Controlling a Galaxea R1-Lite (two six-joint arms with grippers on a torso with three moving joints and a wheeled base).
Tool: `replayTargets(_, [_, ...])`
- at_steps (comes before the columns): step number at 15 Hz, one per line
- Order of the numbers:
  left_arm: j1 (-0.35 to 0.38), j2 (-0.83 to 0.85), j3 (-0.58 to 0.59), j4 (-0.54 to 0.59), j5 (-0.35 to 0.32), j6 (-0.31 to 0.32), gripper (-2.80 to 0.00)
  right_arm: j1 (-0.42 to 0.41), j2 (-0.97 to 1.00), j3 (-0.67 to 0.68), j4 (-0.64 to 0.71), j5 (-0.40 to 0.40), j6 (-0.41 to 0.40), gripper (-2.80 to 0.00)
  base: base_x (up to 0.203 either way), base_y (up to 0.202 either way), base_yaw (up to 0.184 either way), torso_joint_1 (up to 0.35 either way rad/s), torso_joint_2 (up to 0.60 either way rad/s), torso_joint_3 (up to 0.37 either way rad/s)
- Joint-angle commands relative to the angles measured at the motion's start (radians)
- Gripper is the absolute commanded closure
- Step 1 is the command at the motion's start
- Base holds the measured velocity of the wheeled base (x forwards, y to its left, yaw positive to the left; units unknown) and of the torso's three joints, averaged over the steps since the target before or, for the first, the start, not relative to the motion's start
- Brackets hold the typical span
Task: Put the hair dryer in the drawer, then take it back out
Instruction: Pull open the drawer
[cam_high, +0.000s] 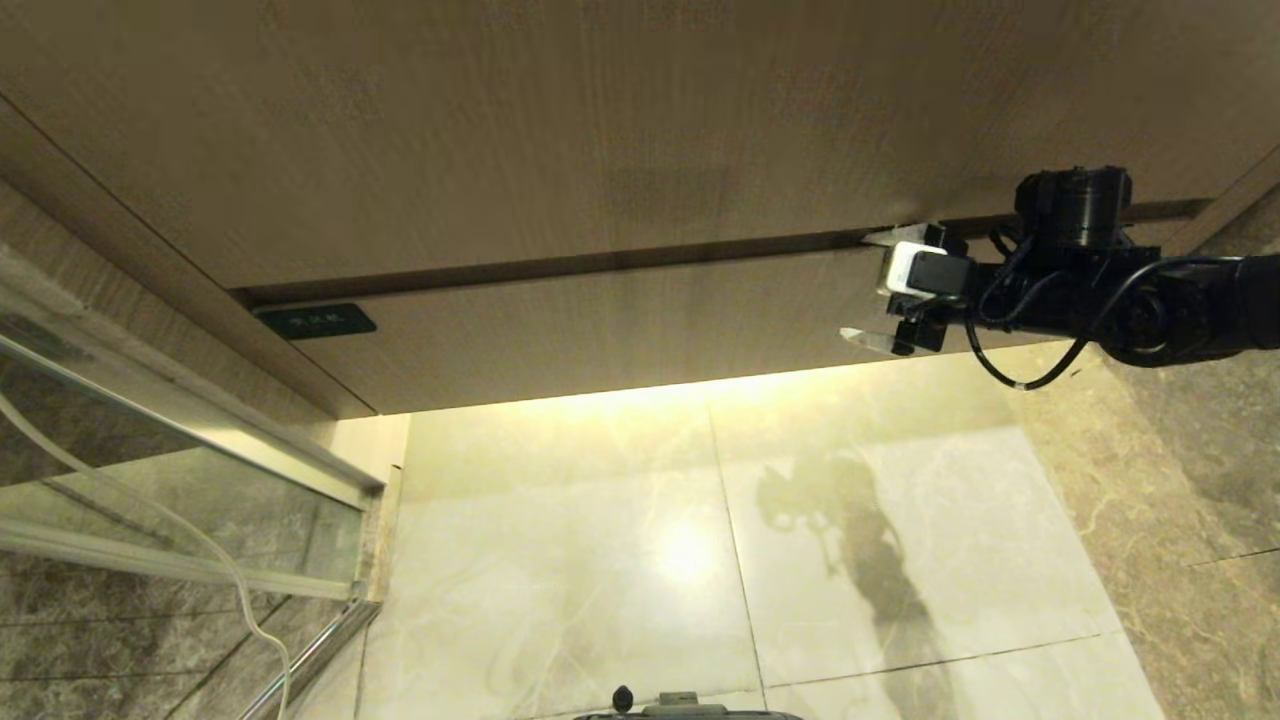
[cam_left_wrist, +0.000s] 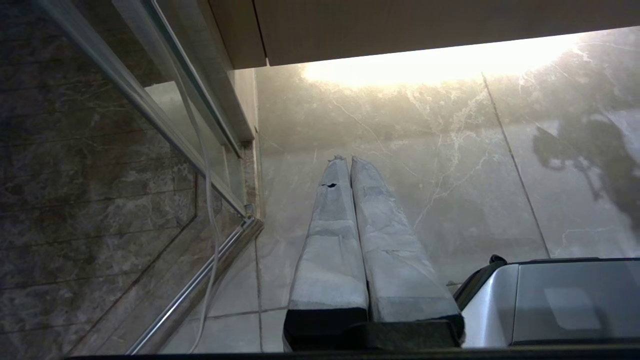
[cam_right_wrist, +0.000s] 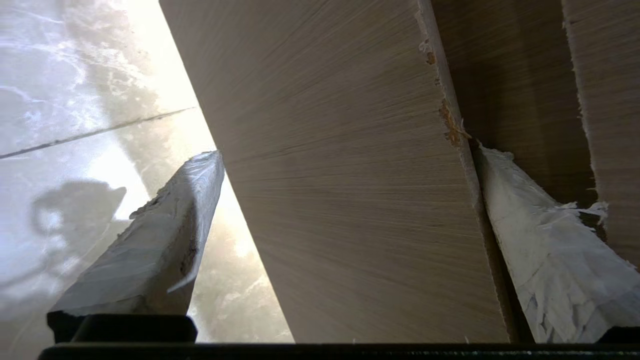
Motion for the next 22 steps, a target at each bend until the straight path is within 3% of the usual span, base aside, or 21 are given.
replayTargets(1, [0.000, 0.002, 0.000, 0.000, 0.001, 0.000, 0.00, -0.012, -0.005, -0.003, 0.078, 0.000, -0.008, -2.80, 0.000, 0.000, 0.000, 0.000, 0.00, 0.000])
replayTargets(6, [0.000, 0.002, -0.002, 0.000, 0.001, 0.000, 0.00, -0.028, -0.038, 0.000, 0.191, -0.034, -0.008, -2.80, 0.000, 0.000, 0.000, 0.000, 0.00, 0.000])
replayTargets(15, [0.000, 0.002, 0.000, 0.000, 0.001, 0.000, 0.00, -0.028, -0.090, 0.078, 0.219, -0.034, 0.009, -2.80, 0.000, 0.000, 0.000, 0.000, 0.00, 0.000])
replayTargets(22, [0.000, 0.000, 0.000, 0.000, 0.001, 0.000, 0.00, -0.031, -0.394, 0.264, 0.276, -0.030, 0.063, -2.80, 0.000, 0.000, 0.000, 0.000, 0.00, 0.000])
